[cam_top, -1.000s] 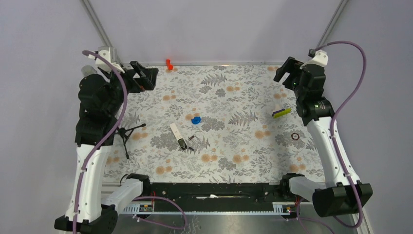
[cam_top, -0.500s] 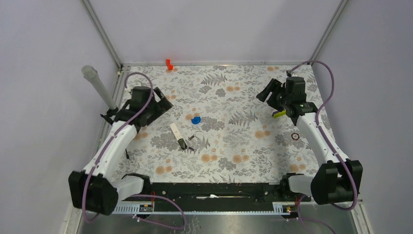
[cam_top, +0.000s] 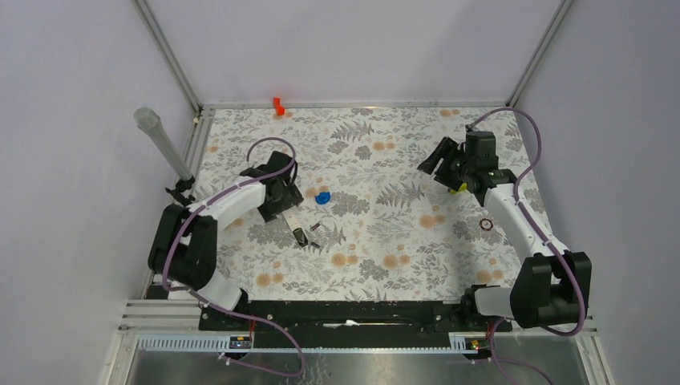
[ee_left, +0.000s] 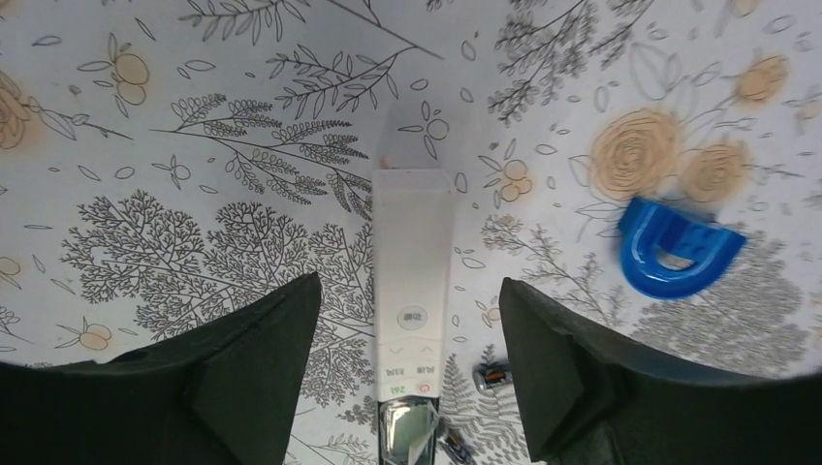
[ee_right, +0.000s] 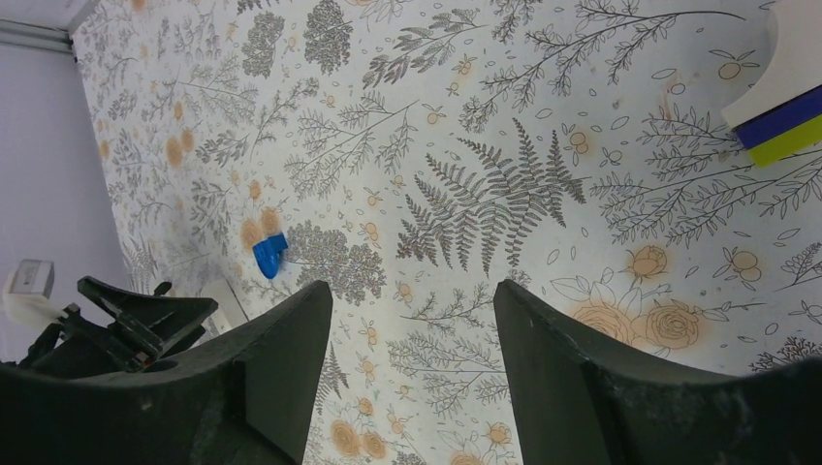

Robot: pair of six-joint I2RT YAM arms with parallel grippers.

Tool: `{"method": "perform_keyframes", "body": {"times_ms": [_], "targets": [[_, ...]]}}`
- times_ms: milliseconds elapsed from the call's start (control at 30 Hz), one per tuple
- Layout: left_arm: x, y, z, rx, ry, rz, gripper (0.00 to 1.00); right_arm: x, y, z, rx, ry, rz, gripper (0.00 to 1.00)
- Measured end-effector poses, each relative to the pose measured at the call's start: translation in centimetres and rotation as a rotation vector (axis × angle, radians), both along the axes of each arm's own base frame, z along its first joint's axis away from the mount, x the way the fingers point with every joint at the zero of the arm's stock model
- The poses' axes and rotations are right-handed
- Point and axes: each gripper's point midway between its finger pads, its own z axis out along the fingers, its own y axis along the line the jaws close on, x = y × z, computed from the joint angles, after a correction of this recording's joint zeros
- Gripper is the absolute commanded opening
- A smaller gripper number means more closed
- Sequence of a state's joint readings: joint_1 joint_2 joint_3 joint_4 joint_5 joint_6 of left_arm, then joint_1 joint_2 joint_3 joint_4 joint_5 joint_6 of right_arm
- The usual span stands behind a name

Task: Load the batteries into the remote control
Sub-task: Pick up the remote control from the center of the board.

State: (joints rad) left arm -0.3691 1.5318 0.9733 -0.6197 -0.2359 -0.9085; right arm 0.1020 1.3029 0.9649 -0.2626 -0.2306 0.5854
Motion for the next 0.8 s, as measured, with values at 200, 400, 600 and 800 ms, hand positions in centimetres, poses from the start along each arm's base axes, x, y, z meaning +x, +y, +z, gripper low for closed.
{"method": "perform_keyframes", "body": {"times_ms": [200,400,600,800], "targets": [[-0.1,-0.4,-2.6,0.056,0.081,-0.003,0.6,0.1,0.0,-0.8,-0.002,0.023,0.001,0.69],[0.0,-0.8,-3.4,0.068,0.098,0.0,0.45,0.1,0.1,-0.8,0.001,0.025,0.004,0.69],[0.4,-0.8,-3.2,0.077,0.082,-0.018,0.05,0.0,0.4,-0.7,0.011,0.025,0.017,0.73],[1.6,-1.1,-1.0,0.074,0.014,-0.071,0.0,-0.1,1.2,-0.2,0.043,0.005,0.064,0.77]]}}
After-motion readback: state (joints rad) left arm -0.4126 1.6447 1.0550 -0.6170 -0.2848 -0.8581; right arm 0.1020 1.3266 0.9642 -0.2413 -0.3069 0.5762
